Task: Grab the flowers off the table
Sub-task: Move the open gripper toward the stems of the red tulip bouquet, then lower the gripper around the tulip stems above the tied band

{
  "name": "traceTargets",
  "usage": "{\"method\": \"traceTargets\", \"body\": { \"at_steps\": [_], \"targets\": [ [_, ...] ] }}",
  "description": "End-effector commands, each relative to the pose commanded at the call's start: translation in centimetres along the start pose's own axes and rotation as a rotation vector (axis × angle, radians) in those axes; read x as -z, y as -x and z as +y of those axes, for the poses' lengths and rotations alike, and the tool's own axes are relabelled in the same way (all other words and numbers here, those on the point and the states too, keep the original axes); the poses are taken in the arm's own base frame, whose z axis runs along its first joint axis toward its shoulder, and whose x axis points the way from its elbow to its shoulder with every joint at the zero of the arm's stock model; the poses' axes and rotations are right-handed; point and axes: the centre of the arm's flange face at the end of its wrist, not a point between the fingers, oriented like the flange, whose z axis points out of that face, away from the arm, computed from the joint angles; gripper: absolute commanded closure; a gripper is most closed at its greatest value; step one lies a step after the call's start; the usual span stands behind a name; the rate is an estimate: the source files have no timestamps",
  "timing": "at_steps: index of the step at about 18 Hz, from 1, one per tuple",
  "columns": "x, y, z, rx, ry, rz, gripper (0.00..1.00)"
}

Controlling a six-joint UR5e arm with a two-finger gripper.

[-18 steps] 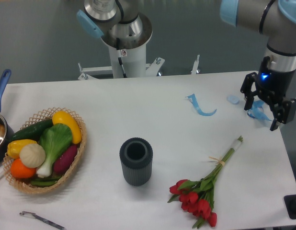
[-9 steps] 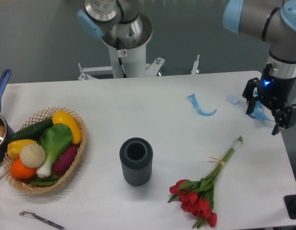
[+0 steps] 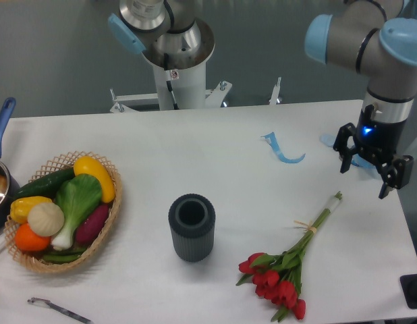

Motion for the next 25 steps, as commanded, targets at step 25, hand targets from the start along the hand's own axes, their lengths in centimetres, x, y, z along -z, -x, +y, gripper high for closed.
{"method": "traceTargets", "body": {
  "at_steps": [25],
  "targets": [
    [-15.2, -3.9, -4.0, 0.097, 0.020, 0.128, 0.00]
  ]
}}
